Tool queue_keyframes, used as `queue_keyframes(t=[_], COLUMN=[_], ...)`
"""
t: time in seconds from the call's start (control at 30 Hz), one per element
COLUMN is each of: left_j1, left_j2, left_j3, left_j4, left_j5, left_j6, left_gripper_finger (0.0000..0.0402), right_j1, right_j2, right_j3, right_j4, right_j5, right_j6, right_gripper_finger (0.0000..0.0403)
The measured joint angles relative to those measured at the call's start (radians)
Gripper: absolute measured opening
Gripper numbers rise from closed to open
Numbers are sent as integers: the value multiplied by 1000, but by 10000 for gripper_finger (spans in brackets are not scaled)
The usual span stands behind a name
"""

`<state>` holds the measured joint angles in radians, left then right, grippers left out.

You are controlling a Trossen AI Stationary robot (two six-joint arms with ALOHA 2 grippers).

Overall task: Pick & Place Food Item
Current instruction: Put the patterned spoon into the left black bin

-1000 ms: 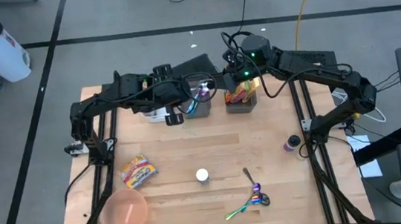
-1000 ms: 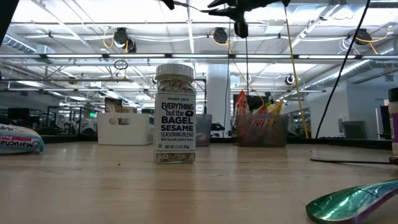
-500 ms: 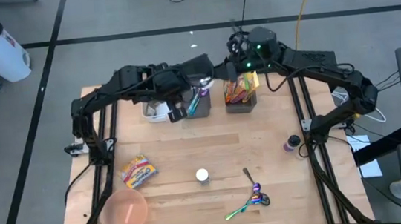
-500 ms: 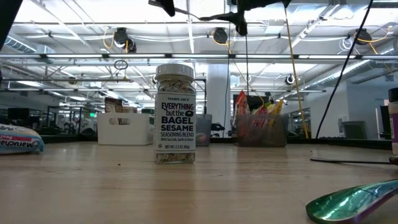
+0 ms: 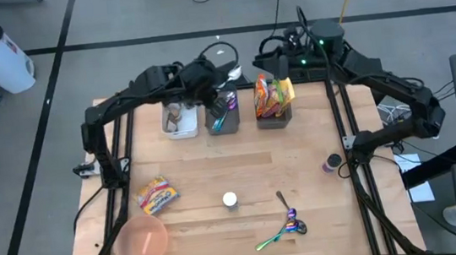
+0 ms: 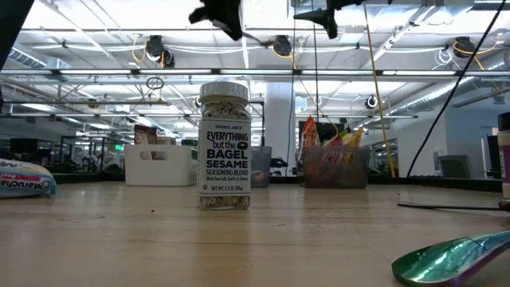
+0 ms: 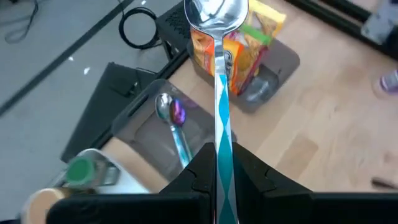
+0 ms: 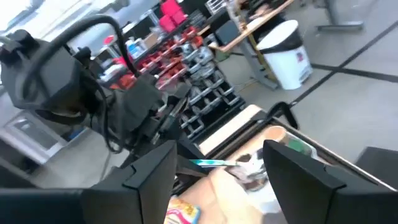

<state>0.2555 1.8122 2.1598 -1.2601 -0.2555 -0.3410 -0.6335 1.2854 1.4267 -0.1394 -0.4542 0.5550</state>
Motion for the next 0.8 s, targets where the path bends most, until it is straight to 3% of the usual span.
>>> queue_keyframes(t=[0.27,0.57,0.8], left_j1=[21,78,147], left_j2=[1,1,1], left_j3=[-245,-481,-591], left_j4=[197,415,488], left_j5=[-2,31,52], left_j6=[-128,-226,-271], left_gripper_finger=[27,27,27], right_j1=[1,100,189], right_j2=[-192,-388,-410], right_j3=[-257,-696,-884], right_j4=[39,571,789], right_j5=[69,161,279], right_j6=[9,167,263], right_gripper_finger=[235,228,228])
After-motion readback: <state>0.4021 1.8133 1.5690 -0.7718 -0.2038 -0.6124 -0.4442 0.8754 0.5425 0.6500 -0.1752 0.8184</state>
